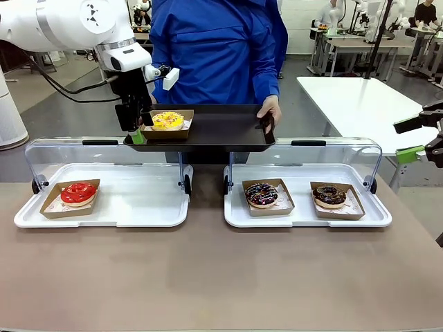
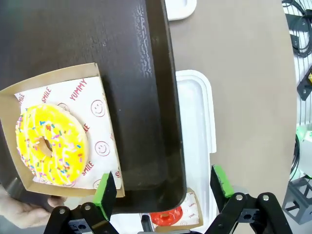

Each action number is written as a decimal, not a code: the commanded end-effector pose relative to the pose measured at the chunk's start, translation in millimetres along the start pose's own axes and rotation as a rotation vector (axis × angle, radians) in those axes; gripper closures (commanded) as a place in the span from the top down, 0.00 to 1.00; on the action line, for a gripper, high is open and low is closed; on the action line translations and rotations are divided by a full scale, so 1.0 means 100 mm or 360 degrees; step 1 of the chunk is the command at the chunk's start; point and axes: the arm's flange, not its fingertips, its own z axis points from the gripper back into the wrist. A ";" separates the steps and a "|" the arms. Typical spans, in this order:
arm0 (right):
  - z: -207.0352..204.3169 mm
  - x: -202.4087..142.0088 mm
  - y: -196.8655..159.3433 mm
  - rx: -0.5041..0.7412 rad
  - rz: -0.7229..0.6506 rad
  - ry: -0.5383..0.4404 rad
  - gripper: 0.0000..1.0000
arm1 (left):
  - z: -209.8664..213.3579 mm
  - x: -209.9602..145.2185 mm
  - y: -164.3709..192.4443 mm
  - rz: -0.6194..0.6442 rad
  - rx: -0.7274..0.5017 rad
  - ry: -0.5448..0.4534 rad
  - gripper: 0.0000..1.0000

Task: Provide the desired donut to the person.
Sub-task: Pick up and lift the Paper togo box containing the Donut pointed at by the person.

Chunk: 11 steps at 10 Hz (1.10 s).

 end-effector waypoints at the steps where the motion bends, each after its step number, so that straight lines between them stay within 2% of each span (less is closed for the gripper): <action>1: -0.02 0.00 -0.03 0.0018 0.0014 -0.0044 1.00 | 0.01 -0.01 0.04 0.0026 0.0056 0.0012 1.00; 11: -0.02 0.00 -0.03 0.0018 0.0014 -0.0044 1.00 | 0.02 -0.01 0.02 0.0005 0.0031 -0.0007 1.00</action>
